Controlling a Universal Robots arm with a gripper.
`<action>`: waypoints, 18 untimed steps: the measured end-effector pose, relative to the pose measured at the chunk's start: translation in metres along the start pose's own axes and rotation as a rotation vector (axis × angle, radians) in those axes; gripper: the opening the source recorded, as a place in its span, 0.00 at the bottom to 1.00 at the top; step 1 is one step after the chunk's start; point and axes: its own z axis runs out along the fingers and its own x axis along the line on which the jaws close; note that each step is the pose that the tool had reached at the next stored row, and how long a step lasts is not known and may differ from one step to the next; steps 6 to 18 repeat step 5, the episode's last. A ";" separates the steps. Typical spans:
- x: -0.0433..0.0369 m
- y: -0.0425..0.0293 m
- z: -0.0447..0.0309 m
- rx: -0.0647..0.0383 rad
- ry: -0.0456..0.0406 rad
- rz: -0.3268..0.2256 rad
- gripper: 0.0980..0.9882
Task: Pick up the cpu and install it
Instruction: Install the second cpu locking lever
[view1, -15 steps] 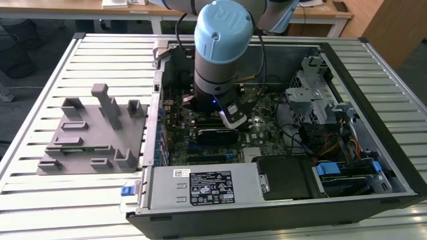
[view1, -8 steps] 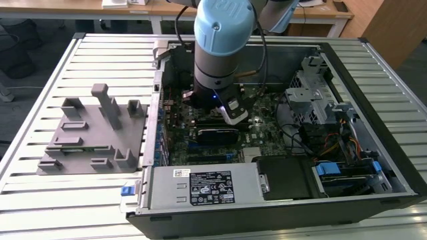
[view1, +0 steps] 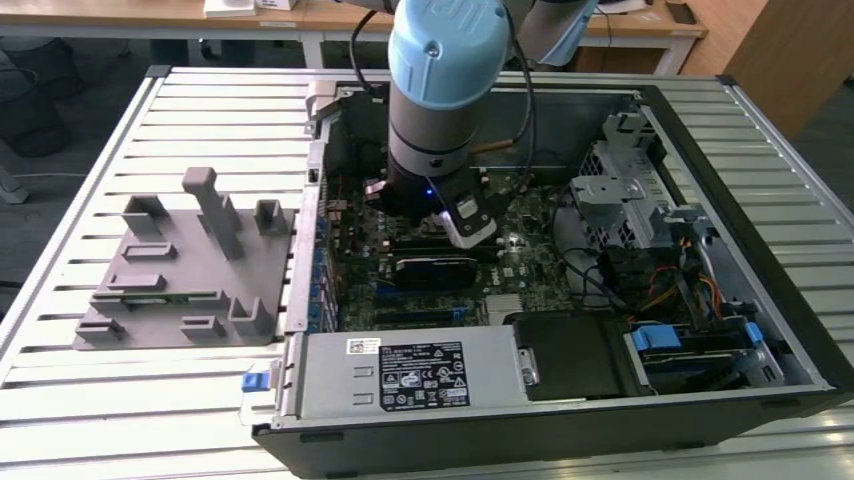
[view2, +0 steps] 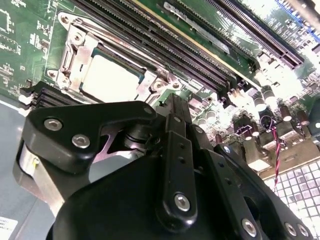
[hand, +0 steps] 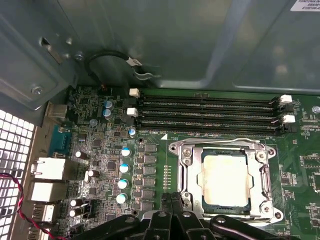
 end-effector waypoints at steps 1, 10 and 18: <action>0.0000 0.0001 -0.0007 0.000 0.0002 0.000 0.01; 0.0001 0.0011 -0.0035 0.000 0.0000 0.000 0.01; 0.0001 0.0011 -0.0035 0.000 0.0000 0.000 0.01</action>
